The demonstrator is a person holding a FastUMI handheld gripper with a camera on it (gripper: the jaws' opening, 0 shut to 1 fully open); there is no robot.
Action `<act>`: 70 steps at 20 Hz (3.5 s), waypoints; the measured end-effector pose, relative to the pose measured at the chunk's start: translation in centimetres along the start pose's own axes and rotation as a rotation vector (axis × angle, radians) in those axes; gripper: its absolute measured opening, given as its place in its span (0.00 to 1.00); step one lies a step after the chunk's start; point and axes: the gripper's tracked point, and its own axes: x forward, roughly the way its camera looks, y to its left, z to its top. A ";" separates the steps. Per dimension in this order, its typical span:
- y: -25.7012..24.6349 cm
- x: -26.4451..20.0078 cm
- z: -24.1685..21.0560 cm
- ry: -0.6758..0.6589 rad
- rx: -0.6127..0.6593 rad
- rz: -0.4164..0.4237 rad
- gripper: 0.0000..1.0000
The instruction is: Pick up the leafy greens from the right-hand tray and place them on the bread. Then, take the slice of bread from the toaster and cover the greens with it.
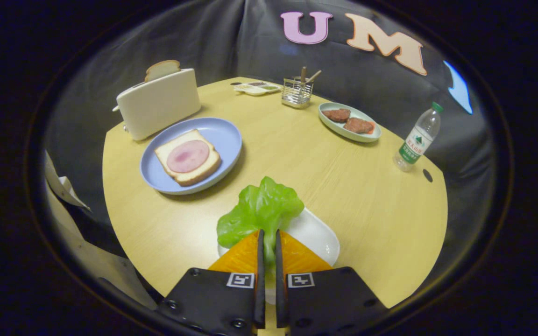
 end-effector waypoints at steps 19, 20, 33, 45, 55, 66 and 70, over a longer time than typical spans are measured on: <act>8.8 -0.6 11.0 -0.138 -0.079 0.027 0.12; 9.4 -0.3 11.4 -0.142 -0.084 0.036 0.12; 17.2 3.4 14.3 -0.124 -0.159 0.178 0.14; 19.1 5.4 14.0 -0.094 -0.179 0.231 0.17; 17.3 7.6 12.4 -0.031 -0.212 0.188 0.45; 17.0 5.4 15.2 -0.095 -0.163 0.143 1.00; 17.7 3.7 18.2 -0.145 -0.134 0.138 1.00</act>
